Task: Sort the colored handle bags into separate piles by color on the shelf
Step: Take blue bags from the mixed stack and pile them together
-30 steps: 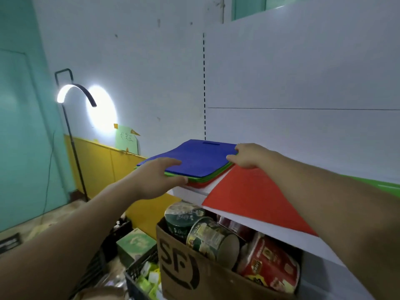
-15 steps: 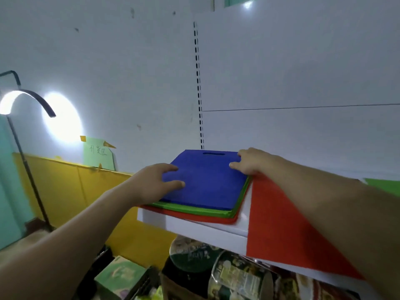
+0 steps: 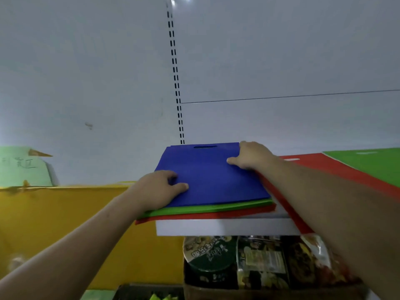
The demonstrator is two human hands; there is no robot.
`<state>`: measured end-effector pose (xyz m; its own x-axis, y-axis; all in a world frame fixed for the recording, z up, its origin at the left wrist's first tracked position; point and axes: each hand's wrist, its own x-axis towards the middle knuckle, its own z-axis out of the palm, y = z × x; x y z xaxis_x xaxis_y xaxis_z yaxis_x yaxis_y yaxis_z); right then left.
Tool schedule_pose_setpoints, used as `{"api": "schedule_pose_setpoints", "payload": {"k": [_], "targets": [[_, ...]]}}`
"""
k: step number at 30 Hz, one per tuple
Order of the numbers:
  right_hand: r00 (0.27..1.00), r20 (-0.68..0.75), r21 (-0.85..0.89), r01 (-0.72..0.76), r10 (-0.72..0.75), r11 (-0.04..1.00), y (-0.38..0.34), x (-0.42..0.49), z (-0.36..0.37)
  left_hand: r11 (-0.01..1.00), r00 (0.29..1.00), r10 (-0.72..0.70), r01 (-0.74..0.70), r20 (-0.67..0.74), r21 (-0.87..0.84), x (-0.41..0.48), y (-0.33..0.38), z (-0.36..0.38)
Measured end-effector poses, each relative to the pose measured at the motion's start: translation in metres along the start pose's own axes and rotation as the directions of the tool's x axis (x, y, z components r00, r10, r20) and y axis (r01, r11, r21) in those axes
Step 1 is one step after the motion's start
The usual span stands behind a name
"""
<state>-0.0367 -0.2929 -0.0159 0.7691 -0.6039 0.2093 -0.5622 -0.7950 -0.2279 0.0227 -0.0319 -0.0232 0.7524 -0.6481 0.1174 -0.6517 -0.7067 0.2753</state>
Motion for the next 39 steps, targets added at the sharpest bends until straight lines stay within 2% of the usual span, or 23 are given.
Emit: {"api": "schedule_pose_setpoints", "payload": {"k": [4, 7, 13, 19, 23, 26, 30, 33, 39], "targets": [[0.996, -0.09, 0.17, 0.023, -0.008, 0.985, 0.002, -0.007, -0.002, 1.0, 1.0, 0.009, -0.009, -0.002, 0.0, 0.0, 0.0, 0.0], [0.984, -0.172, 0.33, 0.093, -0.037, 0.939, 0.004, -0.011, -0.004, 1.0, 1.0, -0.01, 0.01, 0.008, -0.022, -0.002, 0.001, 0.0], [0.957, -0.29, 0.629, 0.208, -0.022, 0.749, 0.0, -0.02, -0.017, 0.991, 0.996, -0.083, 0.085, 0.024, -0.099, -0.005, 0.002, -0.005], [0.886, -0.464, 0.739, 0.392, -0.007, 0.548, -0.006, -0.043, -0.045, 0.933, 0.99, -0.13, 0.141, 0.055, -0.332, -0.006, -0.007, -0.011], [0.818, -0.572, 0.735, 0.475, 0.066, 0.484, -0.01, -0.068, -0.065, 0.853, 0.99, -0.119, 0.061, -0.08, -0.518, -0.009, -0.015, -0.012], [0.779, -0.609, 0.731, 0.48, 0.146, 0.486, -0.013, -0.085, -0.076, 0.712, 0.973, -0.065, -0.111, -0.223, -0.693, -0.014, -0.015, -0.019], [0.712, -0.676, 0.667, 0.478, 0.193, 0.571, -0.014, -0.113, -0.091, 0.497, 0.972, -0.016, -0.197, -0.236, -0.845, -0.022, -0.016, -0.034], [0.665, -0.709, 0.623, 0.437, 0.233, 0.649, -0.007, -0.138, -0.099, 0.517, 0.96, 0.089, -0.271, -0.264, -0.812, -0.026, -0.01, -0.038], [0.707, -0.652, 0.58, 0.233, 0.273, 0.781, 0.02, -0.198, -0.116, 0.58, 0.87, 0.334, -0.493, -0.362, -0.649, -0.039, 0.024, -0.031]]}}
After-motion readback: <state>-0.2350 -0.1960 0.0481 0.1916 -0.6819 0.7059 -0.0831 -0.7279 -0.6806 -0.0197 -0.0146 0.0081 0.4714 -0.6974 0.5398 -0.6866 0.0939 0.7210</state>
